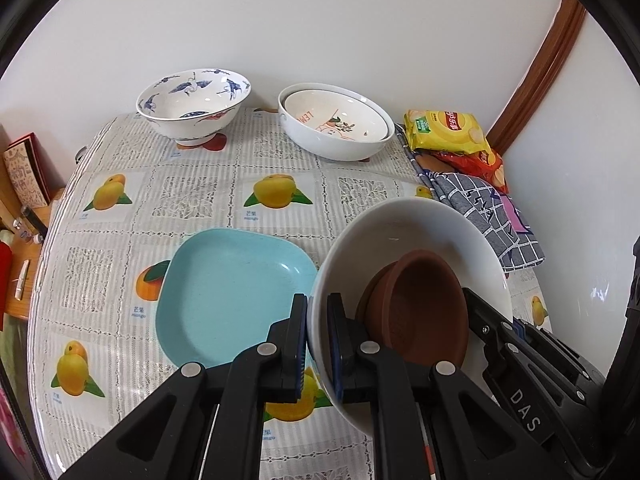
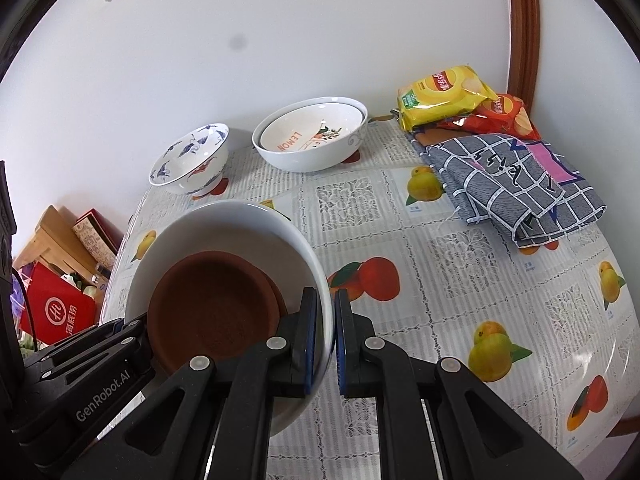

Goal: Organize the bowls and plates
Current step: 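Lift the white bowl with both grippers and carry it toward the plates, then carry the white bowl with both grippers over the light-blue plate stack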

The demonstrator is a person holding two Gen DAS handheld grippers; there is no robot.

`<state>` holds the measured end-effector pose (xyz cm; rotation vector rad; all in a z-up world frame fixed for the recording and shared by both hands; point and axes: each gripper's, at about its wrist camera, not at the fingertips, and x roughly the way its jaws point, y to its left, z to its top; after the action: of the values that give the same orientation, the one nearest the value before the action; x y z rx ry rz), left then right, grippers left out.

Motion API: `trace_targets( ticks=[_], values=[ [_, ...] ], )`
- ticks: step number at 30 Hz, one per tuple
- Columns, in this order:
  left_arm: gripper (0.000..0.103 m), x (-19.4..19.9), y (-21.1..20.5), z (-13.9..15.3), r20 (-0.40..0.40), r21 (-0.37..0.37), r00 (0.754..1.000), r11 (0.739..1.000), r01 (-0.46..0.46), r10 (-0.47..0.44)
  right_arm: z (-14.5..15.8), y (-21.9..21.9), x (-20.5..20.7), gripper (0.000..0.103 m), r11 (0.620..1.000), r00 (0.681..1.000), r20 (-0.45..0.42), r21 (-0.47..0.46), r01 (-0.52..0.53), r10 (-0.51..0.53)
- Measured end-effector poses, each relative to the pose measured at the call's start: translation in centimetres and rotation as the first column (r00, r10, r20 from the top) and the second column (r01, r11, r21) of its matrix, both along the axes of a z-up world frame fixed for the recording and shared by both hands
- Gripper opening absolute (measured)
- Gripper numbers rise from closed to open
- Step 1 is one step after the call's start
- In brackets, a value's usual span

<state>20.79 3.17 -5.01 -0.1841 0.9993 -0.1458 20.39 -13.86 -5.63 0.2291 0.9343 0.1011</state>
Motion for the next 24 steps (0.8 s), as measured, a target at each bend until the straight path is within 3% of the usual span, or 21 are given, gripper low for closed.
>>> trace_targets(
  ticks=[24],
  values=[
    [0.010,-0.4,3.8,-0.2,0.000,0.002,0.998,0.998,-0.056,0.056,-0.1,3.7,0.4,0.009,0.999,0.999,0.002,0.004,-0.054,0.054]
  ],
)
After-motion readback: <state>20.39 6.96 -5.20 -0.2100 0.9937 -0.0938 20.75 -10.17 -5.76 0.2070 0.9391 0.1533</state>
